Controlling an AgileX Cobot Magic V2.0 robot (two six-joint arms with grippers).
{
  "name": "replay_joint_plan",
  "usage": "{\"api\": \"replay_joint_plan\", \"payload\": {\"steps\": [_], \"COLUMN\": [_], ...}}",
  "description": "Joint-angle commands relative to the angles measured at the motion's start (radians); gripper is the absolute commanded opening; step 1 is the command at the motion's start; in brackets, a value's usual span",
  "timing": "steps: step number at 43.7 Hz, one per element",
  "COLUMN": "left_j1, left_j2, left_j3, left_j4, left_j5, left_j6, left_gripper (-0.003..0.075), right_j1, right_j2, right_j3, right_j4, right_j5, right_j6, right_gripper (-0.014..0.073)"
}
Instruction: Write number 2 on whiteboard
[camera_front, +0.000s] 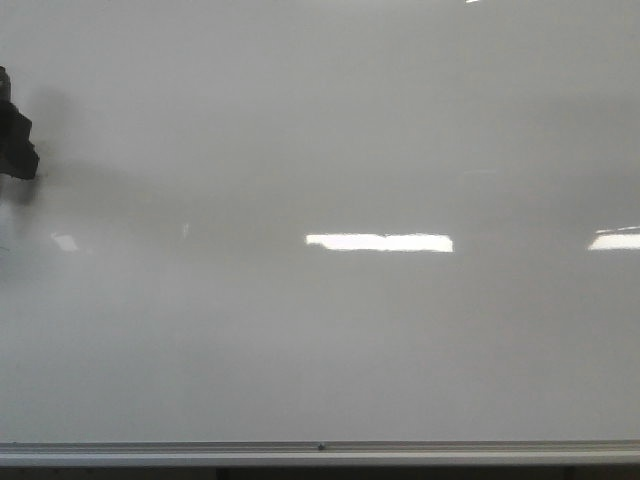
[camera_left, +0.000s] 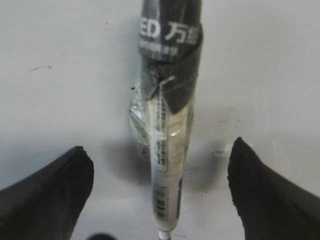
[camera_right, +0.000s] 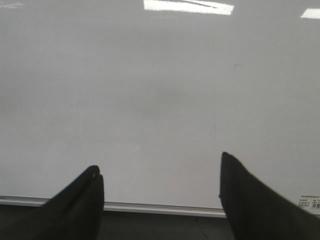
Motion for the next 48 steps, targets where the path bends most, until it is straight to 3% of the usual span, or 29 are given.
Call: {"api": "replay_joint_plan", "payload": {"steps": [1,5,23,32,38,41,48], "left_j1": [-0.006,-0.006,-0.006,-0.006,-0.006,-0.006,-0.026], "left_j2": [-0.006,0.009,0.006,-0.043,-0.111,-0.145,-0.186], "left_j3": [-0.046,-0.053,-0.053,-0.055,-0.103,-0.159,-0.289], "left_j4": [-0.020,-0.020,-0.020,-0.020,0.006,0.006,0.002], "left_j5": [-0.064,-0.062,0.023,0.146,0.358,0.533,0.873], "left_j6": [-0.001,-0.001,-0.001,-0.001,0.001,0.010,0.133], "left_gripper": [0.0545,0.0517,0.0109,0.0027,0.0018,0.0018,0.0018], "right_j1": [-0.007,-0.007,-0.007,-0.007,-0.007,-0.005,-0.005], "right_j2": [0.013,0.013,0.013,0.013,0.034,0.072,0.177], "right_j3": [-0.025,-0.025,-0.025,-0.026,-0.071,-0.119,-0.217], "right_j4": [-0.005,-0.005,-0.005,0.000,0.018,0.034,0.058], "right_j5": [-0.076,-0.076,-0.084,-0.082,-0.002,0.065,0.224], "right_j6": [-0.004,-0.004,-0.004,-0.004,-0.004,-0.004,-0.035], "right_gripper": [0.0519,0.0519,0.0519,0.0519,0.0519,0.0519,0.0519]}}
